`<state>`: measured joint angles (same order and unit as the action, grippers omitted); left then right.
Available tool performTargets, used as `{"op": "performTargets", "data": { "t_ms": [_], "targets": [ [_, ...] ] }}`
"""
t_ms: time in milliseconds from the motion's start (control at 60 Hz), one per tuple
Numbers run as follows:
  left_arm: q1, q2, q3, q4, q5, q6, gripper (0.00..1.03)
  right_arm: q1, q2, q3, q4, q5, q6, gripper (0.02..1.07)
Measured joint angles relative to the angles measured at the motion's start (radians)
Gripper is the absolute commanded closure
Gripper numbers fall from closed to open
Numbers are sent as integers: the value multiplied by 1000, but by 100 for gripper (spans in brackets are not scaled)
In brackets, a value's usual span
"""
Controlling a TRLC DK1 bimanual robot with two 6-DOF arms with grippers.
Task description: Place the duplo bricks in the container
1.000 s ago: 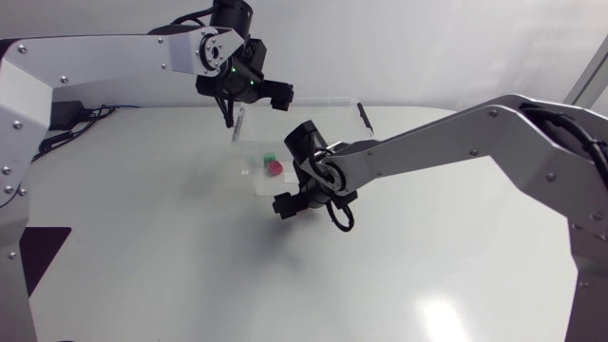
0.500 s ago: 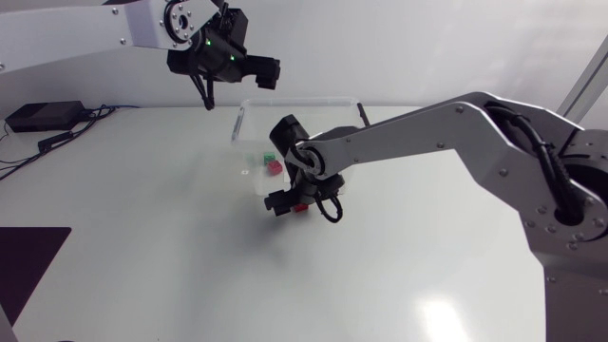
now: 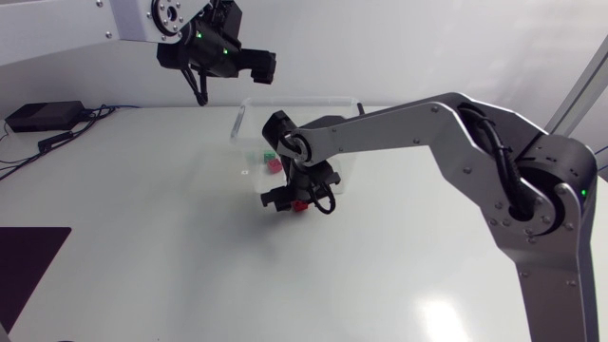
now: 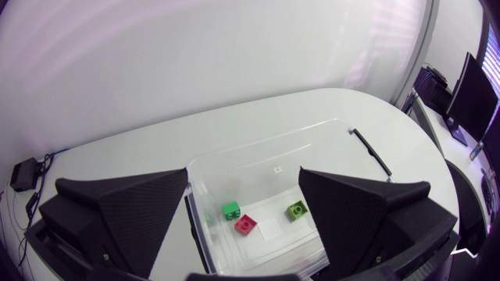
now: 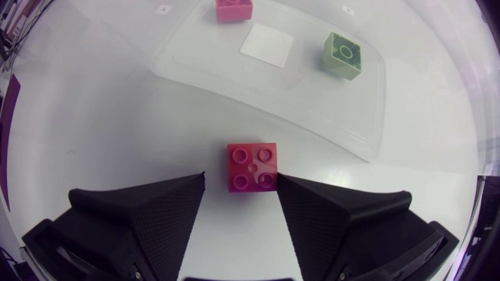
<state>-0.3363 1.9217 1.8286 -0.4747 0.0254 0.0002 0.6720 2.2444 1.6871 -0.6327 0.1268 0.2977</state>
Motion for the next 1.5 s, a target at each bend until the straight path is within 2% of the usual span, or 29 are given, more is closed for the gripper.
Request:
{"op": "performTargets", "data": {
  "t_ms": [250,533,617,817,883,917,1117,1250,1383,1500],
  "targets": [
    [8,-18,-31,-2,5,0,4,-13,35,72,-63,-41,17,48],
    [14,-35,-56,-3,23,0,5,-21,98,202,-186,-47,48,53],
    [14,-42,-61,-3,24,0,5,-21,111,221,-208,-52,51,58],
    [14,-65,-77,-5,27,0,4,-31,153,272,-269,-79,62,60],
    [14,-72,-84,-5,27,0,5,-32,162,289,-278,-79,62,61],
    [14,-75,-87,-5,27,0,5,-32,164,291,-278,-78,62,67],
    [14,-96,-116,-6,28,0,5,-33,166,289,-266,-78,63,67],
    [14,-102,-130,-6,30,0,5,-32,142,240,-216,-77,69,67],
    [14,-105,-132,-6,30,0,5,-25,38,68,-148,-70,70,67],
    [13,-113,-132,-6,31,0,5,-10,-116,-84,-145,-69,70,67]
  ]
}}
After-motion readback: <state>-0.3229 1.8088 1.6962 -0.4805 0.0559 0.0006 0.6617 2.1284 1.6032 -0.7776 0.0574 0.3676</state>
